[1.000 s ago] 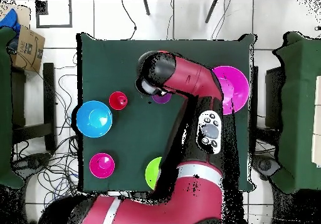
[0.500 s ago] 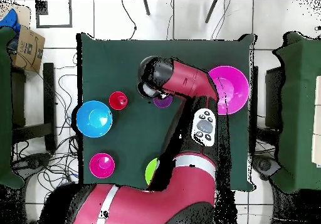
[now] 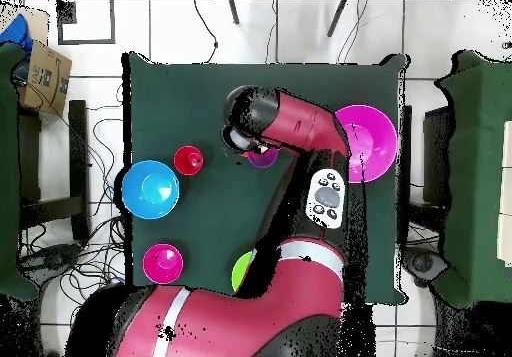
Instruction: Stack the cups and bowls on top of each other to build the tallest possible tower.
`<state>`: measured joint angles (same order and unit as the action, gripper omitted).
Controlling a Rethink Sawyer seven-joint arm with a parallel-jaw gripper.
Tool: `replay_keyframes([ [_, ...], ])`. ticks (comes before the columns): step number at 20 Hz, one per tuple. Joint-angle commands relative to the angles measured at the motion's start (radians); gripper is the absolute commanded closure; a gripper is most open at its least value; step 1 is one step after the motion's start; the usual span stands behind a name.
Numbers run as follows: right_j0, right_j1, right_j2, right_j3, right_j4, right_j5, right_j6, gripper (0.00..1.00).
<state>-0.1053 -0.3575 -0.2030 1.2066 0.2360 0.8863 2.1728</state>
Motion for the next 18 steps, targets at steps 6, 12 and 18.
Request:
replay_keyframes([
  [6,0.016,-0.014,0.028,-0.121,0.04,0.18,0.207,1.0],
  [12,0.021,-0.026,0.007,-0.166,0.05,0.27,0.204,1.0],
  [18,0.022,-0.022,0.002,-0.185,0.063,0.292,0.212,1.0],
])
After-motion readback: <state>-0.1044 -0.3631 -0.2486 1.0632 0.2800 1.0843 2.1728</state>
